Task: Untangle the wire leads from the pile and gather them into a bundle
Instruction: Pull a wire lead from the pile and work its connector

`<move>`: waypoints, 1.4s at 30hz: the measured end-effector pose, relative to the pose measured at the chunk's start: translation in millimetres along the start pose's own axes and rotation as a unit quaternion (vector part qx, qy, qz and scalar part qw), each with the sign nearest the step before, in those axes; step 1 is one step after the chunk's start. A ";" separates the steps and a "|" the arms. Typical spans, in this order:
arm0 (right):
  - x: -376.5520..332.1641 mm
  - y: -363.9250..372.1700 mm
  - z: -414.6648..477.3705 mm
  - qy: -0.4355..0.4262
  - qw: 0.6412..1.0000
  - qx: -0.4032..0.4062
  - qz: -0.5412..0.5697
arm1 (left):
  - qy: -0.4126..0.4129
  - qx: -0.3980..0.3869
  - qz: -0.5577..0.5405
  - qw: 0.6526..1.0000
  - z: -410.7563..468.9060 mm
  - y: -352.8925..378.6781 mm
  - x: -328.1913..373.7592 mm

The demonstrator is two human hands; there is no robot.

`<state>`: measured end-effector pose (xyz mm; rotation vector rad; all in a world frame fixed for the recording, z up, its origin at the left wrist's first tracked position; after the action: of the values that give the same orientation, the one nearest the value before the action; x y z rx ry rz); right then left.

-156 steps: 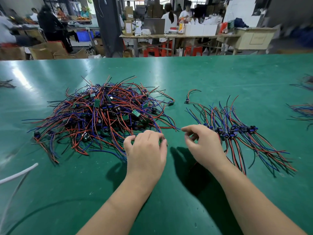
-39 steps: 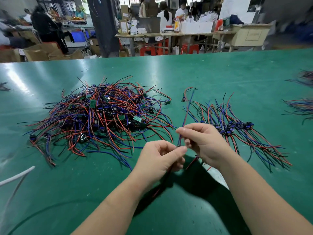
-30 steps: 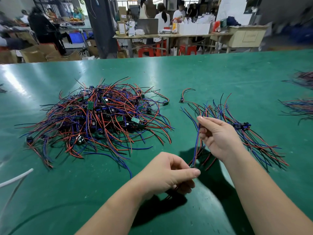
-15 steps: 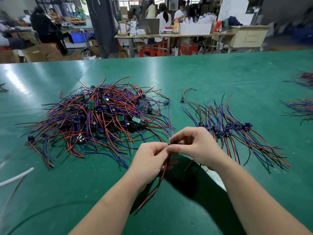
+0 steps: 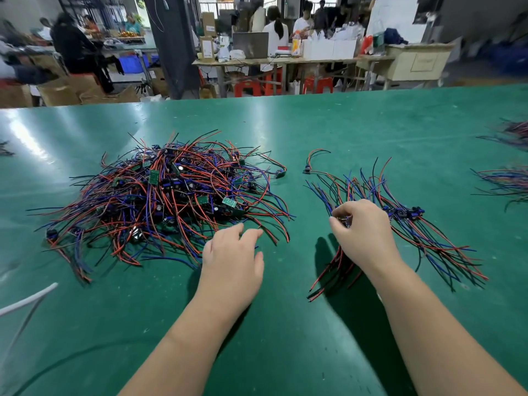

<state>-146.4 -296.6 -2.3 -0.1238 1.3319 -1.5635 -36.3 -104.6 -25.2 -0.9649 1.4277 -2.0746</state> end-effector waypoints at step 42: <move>-54.1 15.0 -24.6 0.178 0.617 -0.122 0.757 | 0.056 0.155 -0.400 0.902 -21.2 -45.5 28.9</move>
<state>-127.9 -238.5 4.0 0.9805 1.2277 0.1055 -69.9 -94.6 20.9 -1.4697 0.7319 -2.8543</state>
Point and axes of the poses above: each hand's wrist, its own z-axis towards the middle knuckle, its own y-axis out of the palm, x = y × z, the point moved 7 cm from there along z, towards the middle knuckle, and after that the axes turned 4 degrees about -y, right-handed, at the moved point
